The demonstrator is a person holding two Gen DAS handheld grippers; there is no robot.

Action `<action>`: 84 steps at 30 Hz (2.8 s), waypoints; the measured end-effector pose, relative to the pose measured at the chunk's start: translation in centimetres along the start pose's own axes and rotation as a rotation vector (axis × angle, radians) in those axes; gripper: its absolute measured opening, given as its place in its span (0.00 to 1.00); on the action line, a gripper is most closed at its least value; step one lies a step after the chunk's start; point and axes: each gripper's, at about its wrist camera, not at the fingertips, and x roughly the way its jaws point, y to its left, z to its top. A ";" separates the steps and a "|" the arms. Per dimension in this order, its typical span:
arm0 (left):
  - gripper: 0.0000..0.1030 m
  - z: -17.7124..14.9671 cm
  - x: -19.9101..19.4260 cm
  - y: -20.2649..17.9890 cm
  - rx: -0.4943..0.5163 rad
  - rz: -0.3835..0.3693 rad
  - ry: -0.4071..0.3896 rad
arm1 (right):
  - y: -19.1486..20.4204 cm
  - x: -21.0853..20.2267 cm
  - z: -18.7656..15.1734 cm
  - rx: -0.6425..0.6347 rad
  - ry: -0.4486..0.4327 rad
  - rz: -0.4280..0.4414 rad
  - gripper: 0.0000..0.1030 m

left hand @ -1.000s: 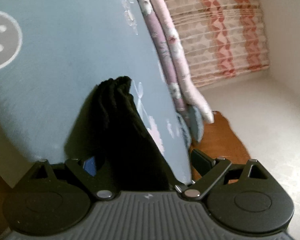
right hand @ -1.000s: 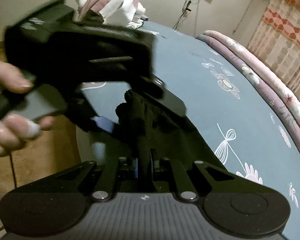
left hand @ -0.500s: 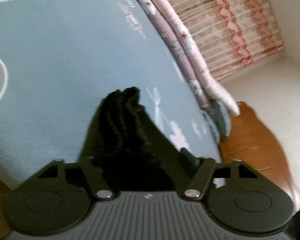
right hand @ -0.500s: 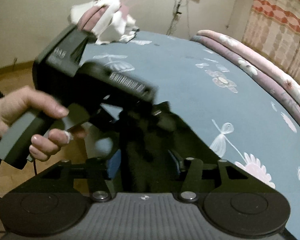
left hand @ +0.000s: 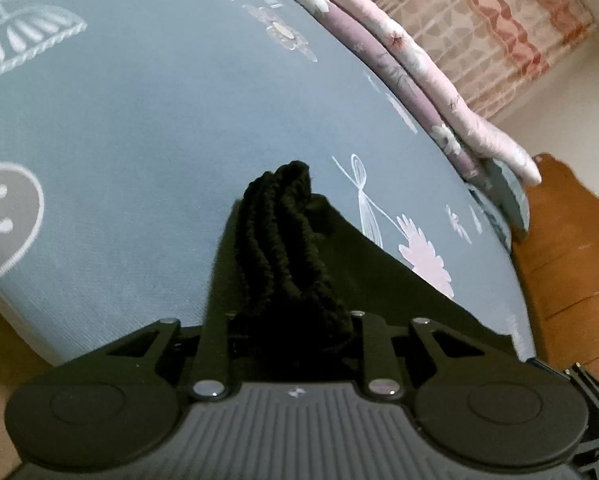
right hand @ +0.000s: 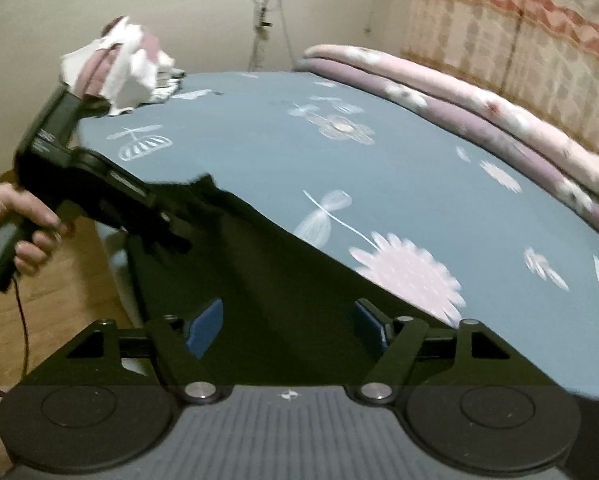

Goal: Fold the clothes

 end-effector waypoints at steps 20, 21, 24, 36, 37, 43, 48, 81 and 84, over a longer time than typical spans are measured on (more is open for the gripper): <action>0.23 0.0 -1.1 -13.9 0.216 -0.052 0.006 | -10.2 -5.4 -10.0 0.360 0.019 -0.089 0.90; 0.23 -0.2 -0.8 -14.6 0.224 -0.061 0.010 | -10.4 -5.7 -10.3 0.373 0.016 -0.091 0.91; 0.23 -0.5 0.0 -16.5 0.245 -0.101 0.026 | -11.0 -6.6 -11.2 0.401 0.012 -0.101 0.94; 0.23 -2.8 4.1 -22.3 0.291 -0.207 0.105 | -13.4 -9.5 -13.9 0.499 -0.022 -0.162 1.00; 0.23 -3.0 4.5 -22.8 0.295 -0.215 0.111 | -13.7 -9.7 -14.1 0.509 -0.025 -0.167 1.00; 0.23 -4.5 6.3 -24.0 0.318 -0.205 0.146 | -14.7 -10.1 -15.3 0.563 -0.025 -0.184 1.00; 0.23 -5.4 7.5 -24.6 0.321 -0.203 0.169 | -15.2 -10.3 -15.8 0.585 -0.029 -0.189 1.00; 0.41 -14.2 13.2 -28.2 0.681 -0.047 0.302 | -17.2 -11.0 -17.6 0.654 -0.019 -0.230 1.00; 0.50 -14.6 12.9 -28.3 0.710 -0.067 0.323 | -17.5 -11.1 -17.8 0.663 -0.019 -0.234 1.00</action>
